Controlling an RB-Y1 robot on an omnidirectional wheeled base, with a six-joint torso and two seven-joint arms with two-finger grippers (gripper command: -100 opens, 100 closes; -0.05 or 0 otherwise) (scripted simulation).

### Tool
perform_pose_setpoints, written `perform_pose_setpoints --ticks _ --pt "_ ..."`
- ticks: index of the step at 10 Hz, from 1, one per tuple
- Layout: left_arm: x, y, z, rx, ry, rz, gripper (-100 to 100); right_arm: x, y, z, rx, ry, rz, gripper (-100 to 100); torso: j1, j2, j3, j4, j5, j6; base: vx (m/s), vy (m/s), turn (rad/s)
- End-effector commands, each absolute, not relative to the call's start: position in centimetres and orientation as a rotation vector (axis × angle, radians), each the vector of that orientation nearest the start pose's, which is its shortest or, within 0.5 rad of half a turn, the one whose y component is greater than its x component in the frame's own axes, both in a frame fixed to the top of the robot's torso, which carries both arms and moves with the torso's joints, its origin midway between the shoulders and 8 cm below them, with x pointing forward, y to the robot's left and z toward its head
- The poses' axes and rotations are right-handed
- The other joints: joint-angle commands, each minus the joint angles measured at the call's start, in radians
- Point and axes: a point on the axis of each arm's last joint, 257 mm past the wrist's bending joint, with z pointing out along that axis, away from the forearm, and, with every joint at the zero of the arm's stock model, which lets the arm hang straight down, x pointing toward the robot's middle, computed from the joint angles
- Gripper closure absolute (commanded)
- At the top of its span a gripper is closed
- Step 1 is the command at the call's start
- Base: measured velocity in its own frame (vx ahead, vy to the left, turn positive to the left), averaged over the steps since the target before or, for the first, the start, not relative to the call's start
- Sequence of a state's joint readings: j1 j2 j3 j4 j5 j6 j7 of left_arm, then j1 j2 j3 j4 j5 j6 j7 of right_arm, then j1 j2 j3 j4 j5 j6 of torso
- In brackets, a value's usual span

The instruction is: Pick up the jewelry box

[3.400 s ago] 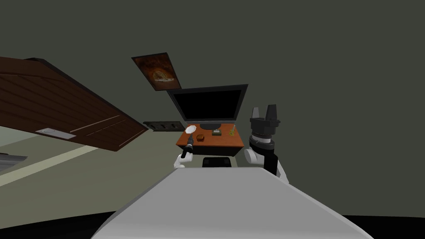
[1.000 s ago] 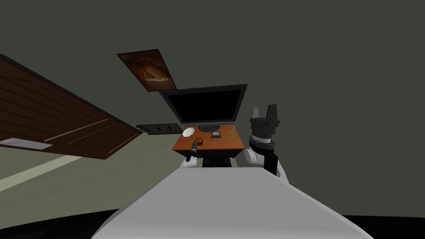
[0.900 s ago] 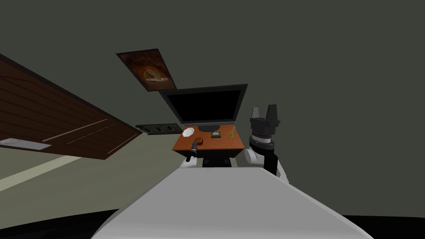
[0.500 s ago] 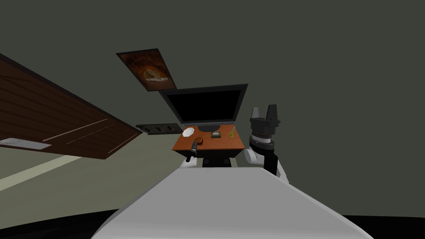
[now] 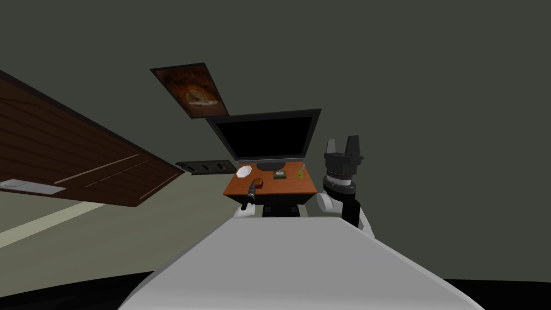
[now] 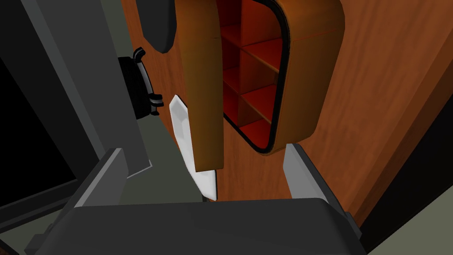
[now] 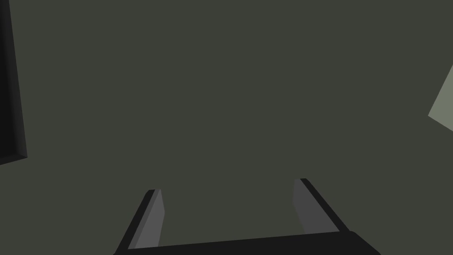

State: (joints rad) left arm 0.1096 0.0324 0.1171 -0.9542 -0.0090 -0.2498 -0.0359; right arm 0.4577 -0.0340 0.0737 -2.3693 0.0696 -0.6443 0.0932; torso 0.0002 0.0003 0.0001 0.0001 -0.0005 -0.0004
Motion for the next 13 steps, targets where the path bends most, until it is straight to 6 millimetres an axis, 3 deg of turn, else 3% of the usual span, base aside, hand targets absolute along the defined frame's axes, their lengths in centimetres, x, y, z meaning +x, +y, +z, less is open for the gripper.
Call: perform_pose_setpoints --ticks 1,3,12,13 --pt "39.8 30.7 -50.4 -1.566 1.451 -0.8 -100 30.0 -23.0 9.6 0.354 0.498 1.315 0 0.0 0.0 0.0 0.0 0.0 0.0 0.0 0.0 0.0" --pt "38.8 30.6 -51.1 -1.568 1.449 -0.799 -100 30.0 -23.0 9.6 0.354 0.498 1.315 0 0.0 0.0 0.0 0.0 0.0 0.0 0.0 0.0 0.0" --pt "38.8 30.6 -51.1 -1.568 1.449 -0.799 -100 30.0 -23.0 9.6 0.354 0.498 1.315 0 0.0 0.0 0.0 0.0 0.0 0.0 0.0 0.0 0.0" --pt "37.9 30.5 -51.6 -1.57 1.447 -0.797 -100 30.0 -23.0 9.6 0.354 0.498 1.315 0 0.0 0.0 0.0 0.0 0.0 0.0 0.0 0.0 0.0"
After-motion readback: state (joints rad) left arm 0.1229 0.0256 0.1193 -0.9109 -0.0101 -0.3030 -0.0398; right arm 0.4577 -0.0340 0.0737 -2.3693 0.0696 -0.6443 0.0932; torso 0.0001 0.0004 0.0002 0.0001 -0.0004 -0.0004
